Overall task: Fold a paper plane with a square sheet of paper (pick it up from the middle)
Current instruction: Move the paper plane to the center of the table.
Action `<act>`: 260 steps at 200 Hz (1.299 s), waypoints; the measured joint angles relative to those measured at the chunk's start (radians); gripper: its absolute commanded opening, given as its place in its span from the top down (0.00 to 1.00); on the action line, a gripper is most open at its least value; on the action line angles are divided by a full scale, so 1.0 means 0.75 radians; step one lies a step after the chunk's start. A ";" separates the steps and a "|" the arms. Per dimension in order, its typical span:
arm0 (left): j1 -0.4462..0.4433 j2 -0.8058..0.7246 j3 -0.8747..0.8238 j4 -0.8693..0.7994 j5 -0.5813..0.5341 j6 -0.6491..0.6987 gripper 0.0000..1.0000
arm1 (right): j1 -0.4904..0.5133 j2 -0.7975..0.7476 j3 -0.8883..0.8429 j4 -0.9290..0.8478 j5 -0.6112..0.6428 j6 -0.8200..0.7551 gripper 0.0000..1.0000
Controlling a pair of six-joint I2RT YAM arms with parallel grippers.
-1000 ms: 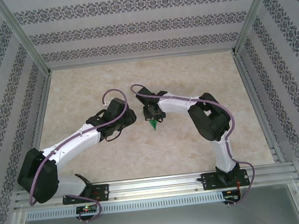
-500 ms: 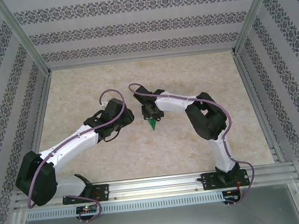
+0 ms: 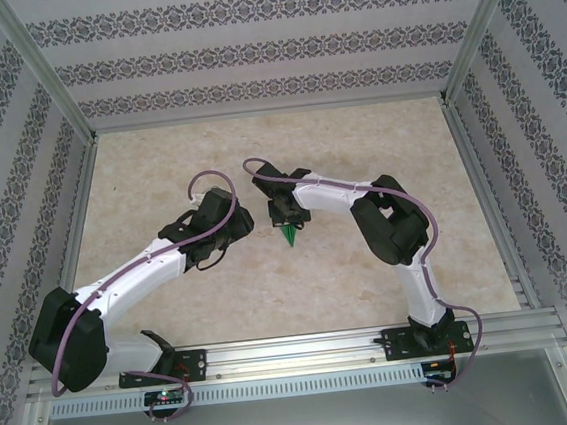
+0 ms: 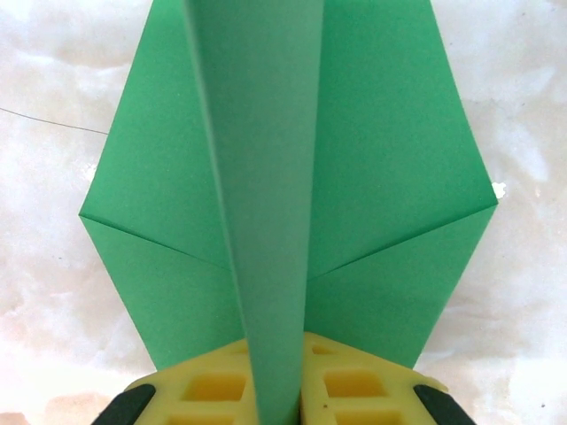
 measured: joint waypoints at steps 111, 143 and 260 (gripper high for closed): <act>0.000 -0.023 0.000 -0.019 -0.016 0.000 0.45 | -0.001 0.002 0.002 -0.001 -0.001 -0.004 0.87; 0.000 -0.038 0.000 -0.026 -0.026 0.000 0.45 | -0.001 -0.002 0.002 -0.002 0.000 -0.011 0.86; 0.000 -0.054 -0.001 -0.028 -0.028 0.000 0.44 | -0.004 -0.136 0.019 -0.104 0.007 -0.046 0.68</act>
